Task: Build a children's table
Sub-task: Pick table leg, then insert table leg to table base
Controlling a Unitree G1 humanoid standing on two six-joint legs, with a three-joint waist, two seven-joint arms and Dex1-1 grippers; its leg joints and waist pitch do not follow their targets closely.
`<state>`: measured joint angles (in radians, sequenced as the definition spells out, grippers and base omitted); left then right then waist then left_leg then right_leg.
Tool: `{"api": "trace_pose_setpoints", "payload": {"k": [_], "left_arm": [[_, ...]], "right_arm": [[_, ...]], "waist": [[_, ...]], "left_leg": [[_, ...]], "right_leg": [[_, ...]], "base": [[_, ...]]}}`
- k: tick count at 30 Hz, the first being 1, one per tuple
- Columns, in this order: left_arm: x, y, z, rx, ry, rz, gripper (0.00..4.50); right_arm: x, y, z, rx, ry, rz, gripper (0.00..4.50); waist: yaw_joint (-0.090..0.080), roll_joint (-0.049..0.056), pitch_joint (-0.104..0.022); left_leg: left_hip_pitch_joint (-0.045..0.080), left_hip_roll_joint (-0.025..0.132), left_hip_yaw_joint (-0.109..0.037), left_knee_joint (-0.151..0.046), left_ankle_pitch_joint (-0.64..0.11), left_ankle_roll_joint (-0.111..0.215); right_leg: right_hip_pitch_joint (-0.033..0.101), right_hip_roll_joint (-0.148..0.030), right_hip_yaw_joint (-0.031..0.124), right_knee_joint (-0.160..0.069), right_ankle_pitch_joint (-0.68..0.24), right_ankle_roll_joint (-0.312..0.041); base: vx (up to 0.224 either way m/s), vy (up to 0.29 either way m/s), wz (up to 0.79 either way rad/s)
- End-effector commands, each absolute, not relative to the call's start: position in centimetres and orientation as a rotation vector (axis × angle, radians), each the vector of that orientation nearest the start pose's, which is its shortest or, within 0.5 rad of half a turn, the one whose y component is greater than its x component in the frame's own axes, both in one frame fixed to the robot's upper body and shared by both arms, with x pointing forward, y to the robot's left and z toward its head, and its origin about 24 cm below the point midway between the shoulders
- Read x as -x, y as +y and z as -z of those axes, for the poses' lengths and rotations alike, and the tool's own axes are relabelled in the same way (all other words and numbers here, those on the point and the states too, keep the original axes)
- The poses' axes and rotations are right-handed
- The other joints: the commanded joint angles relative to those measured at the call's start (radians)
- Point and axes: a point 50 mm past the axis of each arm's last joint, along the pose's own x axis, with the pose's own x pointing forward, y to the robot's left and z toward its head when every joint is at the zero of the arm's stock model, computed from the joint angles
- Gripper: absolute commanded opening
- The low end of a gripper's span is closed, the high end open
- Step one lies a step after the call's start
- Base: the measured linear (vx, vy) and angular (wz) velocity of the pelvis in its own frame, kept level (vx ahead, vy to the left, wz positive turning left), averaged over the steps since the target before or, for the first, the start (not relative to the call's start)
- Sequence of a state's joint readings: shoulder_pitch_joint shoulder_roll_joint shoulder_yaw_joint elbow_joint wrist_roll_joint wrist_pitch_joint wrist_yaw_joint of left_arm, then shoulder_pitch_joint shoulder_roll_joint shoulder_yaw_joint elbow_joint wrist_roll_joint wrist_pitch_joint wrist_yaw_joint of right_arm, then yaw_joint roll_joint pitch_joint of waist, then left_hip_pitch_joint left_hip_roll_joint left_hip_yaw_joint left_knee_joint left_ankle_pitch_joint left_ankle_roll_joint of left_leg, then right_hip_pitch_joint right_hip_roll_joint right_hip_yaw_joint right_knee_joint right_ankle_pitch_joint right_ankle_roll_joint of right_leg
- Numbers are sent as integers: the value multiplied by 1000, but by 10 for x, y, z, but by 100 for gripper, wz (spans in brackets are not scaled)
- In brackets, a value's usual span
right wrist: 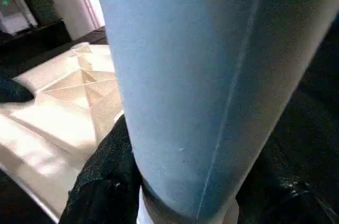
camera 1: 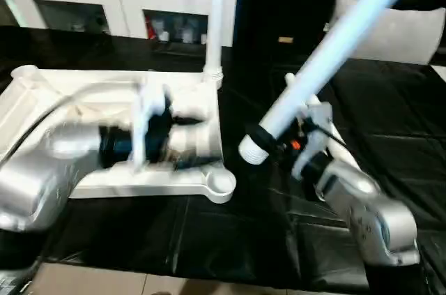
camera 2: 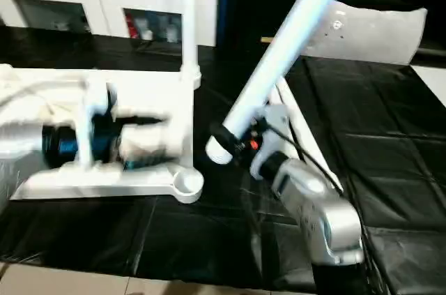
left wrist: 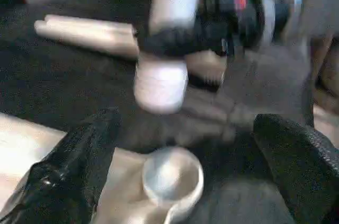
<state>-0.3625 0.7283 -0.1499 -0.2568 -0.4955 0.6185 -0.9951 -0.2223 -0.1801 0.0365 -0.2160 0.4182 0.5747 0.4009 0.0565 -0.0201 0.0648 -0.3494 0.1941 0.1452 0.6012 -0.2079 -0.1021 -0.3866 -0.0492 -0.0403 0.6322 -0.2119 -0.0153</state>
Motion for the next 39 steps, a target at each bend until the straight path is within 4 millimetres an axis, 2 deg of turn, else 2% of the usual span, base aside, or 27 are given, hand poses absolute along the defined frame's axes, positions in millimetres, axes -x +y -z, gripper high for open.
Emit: {"api": "trace_pose_setpoints", "payload": {"k": [1,3,4,6,7,8,10,11,12,15,20,24,25,30,31,33,34,35,39], "left_arm": [[-263,173,-123,-375,361,1235,414],[-264,179,-114,-415,377,1248,411],[-265,182,-110,-445,385,1257,387],[-266,184,-108,-470,390,1265,387],[-267,187,-105,-492,400,1273,377],[-268,190,-102,-510,412,1284,367],[-269,193,-98,-524,429,1300,339],[-271,195,-95,-546,444,1301,339],[-272,197,-92,-565,451,1304,327],[-276,200,-86,-559,463,1300,297],[-284,205,-79,-550,461,1279,251],[-286,209,-76,-555,466,1275,236],[-287,210,-74,-554,470,1278,208],[-288,212,-71,-559,477,1278,177],[-288,213,-70,-560,479,1276,158],[-289,213,-69,-561,479,1276,154],[-290,213,-69,-564,481,1275,145],[-290,213,-69,-564,481,1275,120],[-291,215,-68,-569,483,1275,99]], "right_arm": [[-272,-122,-98,-184,148,-638,191],[-269,-120,-93,-187,180,-658,191],[-266,-118,-90,-176,192,-683,191],[-264,-117,-88,-167,199,-700,191],[-263,-116,-87,-151,187,-716,191],[-262,-115,-85,-144,183,-719,191],[-260,-116,-82,-139,184,-713,191],[-260,-115,-81,-153,190,-713,191],[-259,-115,-80,-162,193,-715,191],[-259,-115,-80,-173,189,-712,191],[-260,-116,-83,-191,174,-702,191],[-259,-117,-84,-200,172,-698,191],[-259,-119,-84,-190,169,-690,191],[-257,-117,-85,-187,161,-705,191],[-257,-117,-85,-188,159,-706,191],[-258,-117,-85,-189,159,-704,191],[-258,-116,-85,-188,163,-713,191],[-258,-116,-85,-187,164,-713,191],[-259,-116,-84,-129,163,-718,191]], "waist": [[-2,24,-63],[-3,24,-63],[-2,28,-66],[-1,28,-67],[-2,32,-67],[-2,32,-66],[-2,32,-66],[-1,37,-66],[-2,35,-66],[-1,35,-67],[-1,40,-69],[-1,38,-70],[-1,38,-70],[0,39,-69],[0,35,-69],[0,36,-69],[0,32,-69],[1,34,-70],[1,34,-69]], "left_leg": [[3,16,6,-76,-126,-48],[2,16,6,-76,-134,-44],[3,18,4,-76,-125,-47],[3,19,4,-76,-121,-45],[3,19,4,-76,-121,-48],[4,19,5,-76,-136,-46],[3,19,5,-76,-144,-49],[3,19,4,-76,-146,-51],[4,19,4,-76,-150,-49],[3,19,4,-76,-144,-44],[5,21,4,-75,-148,-46],[3,22,4,-75,-146,-43],[3,21,4,-75,-141,-41],[5,23,4,-76,-157,-42],[5,24,4,-77,-156,-41],[4,24,4,-77,-153,-40],[4,23,5,-76,-149,-39],[4,23,5,-76,-145,-38],[4,24,5,-76,-138,-38]], "right_leg": [[47,-60,45,-75,-141,-141],[48,-62,47,-78,-162,-128],[48,-64,47,-74,-139,-134],[48,-63,46,-73,-113,-142],[48,-64,46,-68,-91,-154],[45,-64,45,-73,-100,-157],[48,-67,47,-71,-105,-166],[48,-67,47,-69,-102,-169],[48,-66,47,-70,-104,-172],[48,-67,47,-69,-94,-174],[47,-68,47,-67,-81,-188],[50,-71,48,-67,-79,-190],[50,-70,48,-68,-78,-190],[48,-72,48,-69,-97,-192],[49,-72,48,-69,-100,-193],[48,-73,48,-69,-101,-192],[49,-73,49,-69,-100,-192],[49,-74,49,-68,-97,-192],[48,-74,49,-69,-92,-190]], "base": [[0,0,0],[0,0,0],[0,0,0],[0,0,0],[0,0,0],[0,0,0],[0,0,0],[0,0,0],[0,0,0],[0,0,0],[0,0,0],[0,0,0],[0,0,0],[0,0,0],[0,0,0],[0,0,0],[0,0,0],[0,0,0],[0,0,0]]}}
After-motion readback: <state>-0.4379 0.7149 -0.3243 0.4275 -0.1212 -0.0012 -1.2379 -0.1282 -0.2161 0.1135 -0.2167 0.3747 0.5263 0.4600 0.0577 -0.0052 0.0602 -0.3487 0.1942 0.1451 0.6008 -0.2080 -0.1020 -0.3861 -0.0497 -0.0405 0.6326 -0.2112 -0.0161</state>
